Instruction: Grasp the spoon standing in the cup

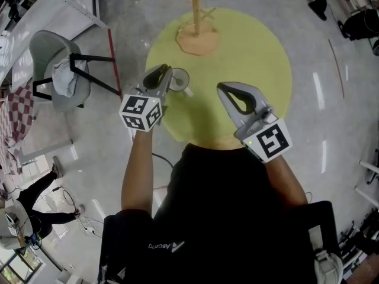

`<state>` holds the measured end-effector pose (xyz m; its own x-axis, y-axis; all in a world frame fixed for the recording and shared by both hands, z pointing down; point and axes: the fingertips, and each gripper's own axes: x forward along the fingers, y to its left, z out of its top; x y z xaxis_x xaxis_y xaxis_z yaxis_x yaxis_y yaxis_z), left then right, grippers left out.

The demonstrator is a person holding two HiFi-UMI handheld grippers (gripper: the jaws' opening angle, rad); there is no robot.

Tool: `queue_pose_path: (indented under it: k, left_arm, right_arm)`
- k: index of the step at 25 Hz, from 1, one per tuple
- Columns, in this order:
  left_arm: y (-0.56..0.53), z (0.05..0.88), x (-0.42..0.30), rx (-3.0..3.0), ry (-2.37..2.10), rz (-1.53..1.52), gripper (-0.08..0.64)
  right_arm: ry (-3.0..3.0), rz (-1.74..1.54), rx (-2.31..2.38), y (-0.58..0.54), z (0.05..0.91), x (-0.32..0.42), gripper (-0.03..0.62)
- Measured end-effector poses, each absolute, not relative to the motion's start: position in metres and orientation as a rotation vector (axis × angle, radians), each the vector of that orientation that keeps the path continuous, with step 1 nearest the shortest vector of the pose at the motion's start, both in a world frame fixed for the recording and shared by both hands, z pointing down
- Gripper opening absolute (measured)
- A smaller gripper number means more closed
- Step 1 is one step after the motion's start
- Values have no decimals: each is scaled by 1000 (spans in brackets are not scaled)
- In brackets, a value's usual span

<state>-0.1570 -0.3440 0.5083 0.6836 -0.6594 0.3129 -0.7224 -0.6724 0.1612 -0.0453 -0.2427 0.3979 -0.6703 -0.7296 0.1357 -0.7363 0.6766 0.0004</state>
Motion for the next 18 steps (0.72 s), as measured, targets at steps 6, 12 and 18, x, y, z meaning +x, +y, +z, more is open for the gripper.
queue_pose_path:
  k: [6, 12, 18]
  left_arm:
    - [-325, 450, -149, 2724, -1183, 241, 58]
    - [-293, 385, -148, 2777, -1261, 88, 58]
    - [-256, 341, -144, 2794, -1314, -19, 58]
  right_arm:
    - [-2802, 36, 1221, -241, 386, -39, 3]
    - [-2849, 16, 1220, -234, 364, -37, 3]
    - [-2888, -20, 1196, -220, 352, -35, 3]
